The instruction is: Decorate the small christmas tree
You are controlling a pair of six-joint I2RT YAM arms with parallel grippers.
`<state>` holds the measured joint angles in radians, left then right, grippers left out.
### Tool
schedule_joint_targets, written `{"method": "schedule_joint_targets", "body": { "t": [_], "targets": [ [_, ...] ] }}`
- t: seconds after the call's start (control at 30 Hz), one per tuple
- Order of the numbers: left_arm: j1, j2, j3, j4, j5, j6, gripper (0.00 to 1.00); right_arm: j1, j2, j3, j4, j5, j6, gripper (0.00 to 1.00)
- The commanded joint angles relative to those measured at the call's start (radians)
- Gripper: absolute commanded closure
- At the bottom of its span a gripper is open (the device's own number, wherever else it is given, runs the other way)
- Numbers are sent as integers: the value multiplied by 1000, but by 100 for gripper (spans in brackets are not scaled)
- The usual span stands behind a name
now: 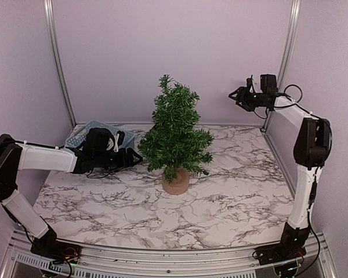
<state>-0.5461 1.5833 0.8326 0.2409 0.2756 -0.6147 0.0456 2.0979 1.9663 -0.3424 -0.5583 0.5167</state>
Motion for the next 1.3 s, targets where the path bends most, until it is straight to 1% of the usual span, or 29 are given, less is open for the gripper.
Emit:
{"method": "schedule_joint_targets", "body": {
  "t": [0.0, 0.07, 0.1, 0.17, 0.27, 0.33, 0.37, 0.4, 0.5, 0.57, 0.67, 0.77, 0.83, 1.0, 1.07, 1.13, 1.2, 1.27],
  "targets": [
    [1, -57, -6, -56, -48, 50, 30, 36, 118, 347, -264, 46, -48, 38],
    [2, -91, 4, -93, -78, 63, 29, 26, 147, 431, -288, 29, -34, 36],
    [2, -108, 6, -108, -96, 67, 28, 22, 145, 432, -278, 15, -27, 36],
    [11, -139, 8, -138, -124, 71, 27, 19, 121, 382, -243, 12, -42, 36],
    [42, -175, 0, -171, -137, 65, 26, 7, 21, 182, -135, -9, -48, 36],
    [70, -206, -8, -186, -137, 63, 25, -5, -75, 5, 12, -32, -21, 36],
    [89, -224, -11, -197, -138, 64, 24, -12, -114, -80, 58, -43, -8, 36],
    [108, -240, -13, -209, -144, 70, 23, -14, -153, -123, 95, -45, -4, 36],
    [192, -269, -18, -226, -139, 76, 20, -15, -227, -158, 103, -37, -28, 36],
    [257, -265, -6, -227, -122, 88, 20, -16, -278, -198, 119, -29, -31, 36],
    [310, -216, 56, -275, -158, 139, 20, -14, -338, -273, 157, -25, -34, 36],
    [377, -152, 112, -281, -168, 142, 20, -3, -399, -380, 187, -7, -56, 36],
    [388, -105, 173, -306, -222, 175, 21, 3, -444, -473, 231, -9, -58, 36],
    [388, 46, 389, -438, -314, 308, 25, 9, -530, -666, 298, -13, -86, 36],
    [388, 110, 461, -493, -308, 349, 27, 15, -558, -733, 322, -10, -98, 37],
    [388, 141, 511, -523, -255, 377, 30, 25, -580, -782, 333, -11, -112, 37],
    [388, 144, 510, -513, -212, 373, 32, 40, -591, -805, 324, -1, -145, 37],
    [388, 158, 511, -489, -201, 372, 34, 59, -592, -811, 296, 1, -180, 37]
  ]
}}
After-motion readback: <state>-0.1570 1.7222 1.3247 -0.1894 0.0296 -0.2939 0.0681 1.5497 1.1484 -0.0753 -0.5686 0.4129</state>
